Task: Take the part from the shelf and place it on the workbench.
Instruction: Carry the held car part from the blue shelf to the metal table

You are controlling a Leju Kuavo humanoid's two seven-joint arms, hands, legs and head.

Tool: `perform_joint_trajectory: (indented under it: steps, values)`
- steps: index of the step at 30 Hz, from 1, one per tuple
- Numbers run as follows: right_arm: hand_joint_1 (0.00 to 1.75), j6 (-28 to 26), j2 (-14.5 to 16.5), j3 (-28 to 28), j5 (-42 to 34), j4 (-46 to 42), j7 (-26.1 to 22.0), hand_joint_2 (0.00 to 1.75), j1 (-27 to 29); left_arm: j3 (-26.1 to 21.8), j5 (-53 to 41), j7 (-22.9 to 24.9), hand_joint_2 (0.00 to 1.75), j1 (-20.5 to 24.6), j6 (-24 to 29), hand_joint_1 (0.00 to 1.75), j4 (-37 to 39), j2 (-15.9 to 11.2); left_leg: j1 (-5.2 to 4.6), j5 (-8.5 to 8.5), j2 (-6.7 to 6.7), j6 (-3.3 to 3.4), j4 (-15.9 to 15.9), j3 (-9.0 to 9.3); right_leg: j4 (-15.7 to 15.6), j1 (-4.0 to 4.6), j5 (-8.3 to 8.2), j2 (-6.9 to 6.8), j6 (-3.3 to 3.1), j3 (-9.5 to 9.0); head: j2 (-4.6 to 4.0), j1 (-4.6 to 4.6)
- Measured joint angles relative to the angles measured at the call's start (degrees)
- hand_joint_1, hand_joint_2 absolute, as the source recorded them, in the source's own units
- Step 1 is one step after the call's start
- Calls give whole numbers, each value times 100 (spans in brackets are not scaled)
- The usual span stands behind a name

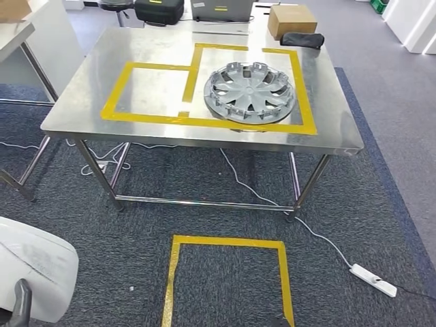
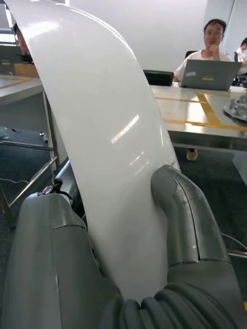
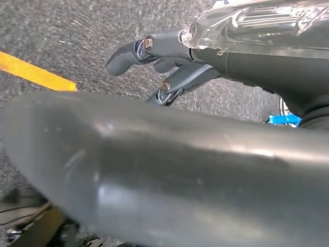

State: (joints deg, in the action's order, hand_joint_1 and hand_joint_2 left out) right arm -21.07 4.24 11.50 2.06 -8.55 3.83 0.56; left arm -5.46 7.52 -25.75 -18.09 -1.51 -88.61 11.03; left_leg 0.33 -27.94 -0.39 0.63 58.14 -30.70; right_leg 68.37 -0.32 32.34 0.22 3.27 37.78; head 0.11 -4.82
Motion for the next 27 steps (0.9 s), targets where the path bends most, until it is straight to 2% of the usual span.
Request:
perform_joint_trajectory:
  steps: [1,2,3,6,7,8,9,11,12,13,14,15,16,18,19,22,23,24,26,27]
  values:
    - [0,-1,-2,0,0,1,-1,0,14,0,0,0,175,3,0,175,1,0,-9,-54,-6,-16,6,65,-360,19,-297,4,-45,-86,0,5]
    - [0,-1,-4,1,0,1,-2,0,19,0,1,1,175,3,0,175,1,1,-14,-104,-12,-40,2,112,-636,39,-497,6,-83,-159,-1,5]
    - [0,-2,-7,1,1,1,-3,0,17,1,1,1,175,5,0,175,2,1,-15,-146,-18,-73,-14,146,-795,60,-617,9,-118,-215,-1,8]
    - [0,-2,-9,2,1,0,-7,0,3,4,1,3,175,11,0,175,2,1,-10,-149,-27,-188,22,243,-930,69,-634,16,-212,-352,0,8]
    - [0,-3,-10,2,1,0,-8,0,0,4,1,3,175,17,0,175,2,-1,-10,-139,-24,-218,140,223,-962,54,-640,19,-244,-412,0,16]
    - [0,-4,-13,1,1,0,-10,0,-6,5,1,3,175,26,0,175,2,-1,-5,-170,-20,-246,333,126,-982,39,-637,21,-273,-479,0,25]
    - [0,-7,-16,1,1,0,-12,0,-12,4,0,3,175,29,0,175,2,-2,2,-249,-17,-274,635,-61,-993,27,-621,20,-290,-534,0,31]
    - [0,-12,-19,1,2,0,-14,0,-22,4,0,4,175,21,0,175,2,-2,16,-537,-15,-325,1278,-546,-998,16,-547,23,-307,-604,0,36]
    - [0,-13,-19,2,2,0,-14,0,-22,4,0,4,175,13,0,175,2,-2,21,-668,-15,-342,1461,-740,-998,7,-499,26,-301,-650,0,36]
    - [0,-13,-19,2,2,0,-13,0,-20,4,0,4,175,9,0,175,2,-2,24,-707,-14,-353,1482,-850,-998,-6,-448,31,-288,-709,0,36]
    - [0,-13,-19,2,2,0,-13,0,-15,4,0,4,175,8,0,175,2,-2,30,-616,-13,-363,1338,-875,-998,-25,-392,35,-269,-782,0,36]
    - [0,-13,-19,2,2,0,-13,0,-11,4,0,4,175,8,1,175,2,-3,43,-390,-8,-376,1057,-823,-998,-44,-328,40,-240,-862,0,36]
    - [0,-14,-20,2,2,1,-16,0,-8,4,0,4,175,7,1,175,3,-4,64,-70,5,-396,702,-749,-995,-53,-260,44,-198,-931,-1,45]
    - [0,-12,-20,2,2,1,-38,0,-13,5,1,6,175,8,3,175,9,-6,92,349,47,-367,193,-638,-987,-46,-128,52,-115,-1019,-2,74]
    - [0,2,-20,2,-7,2,-55,0,-20,5,1,8,175,6,4,175,13,-5,94,431,62,-330,97,-626,-1000,-37,-79,51,-79,-1042,-2,84]
    - [0,116,-20,-6,-117,-2,-99,0,-40,-2,-1,11,175,6,12,175,14,-10,96,411,64,-181,78,-573,-1044,-43,9,36,13,-1127,-2,73]
    - [0,148,-20,-10,-158,-3,-109,0,-42,-3,-2,10,175,9,15,175,14,-10,105,387,72,-139,69,-542,-915,-45,84,31,38,-1083,-2,68]
    - [0,163,-20,-13,-186,-4,-116,0,-44,-2,-5,9,175,12,14,175,14,-8,111,358,86,-105,62,-510,-641,-44,211,28,54,-947,-2,65]
    - [0,165,-19,-15,-213,-4,-127,0,-41,-2,-13,9,175,14,13,175,15,-5,98,282,124,-64,61,-455,182,-41,498,24,68,-434,-2,63]
    - [0,163,-18,-16,-219,-4,-131,0,-37,-2,-16,9,175,14,12,175,15,-5,89,243,145,-56,61,-422,505,-41,549,24,67,-187,-2,64]
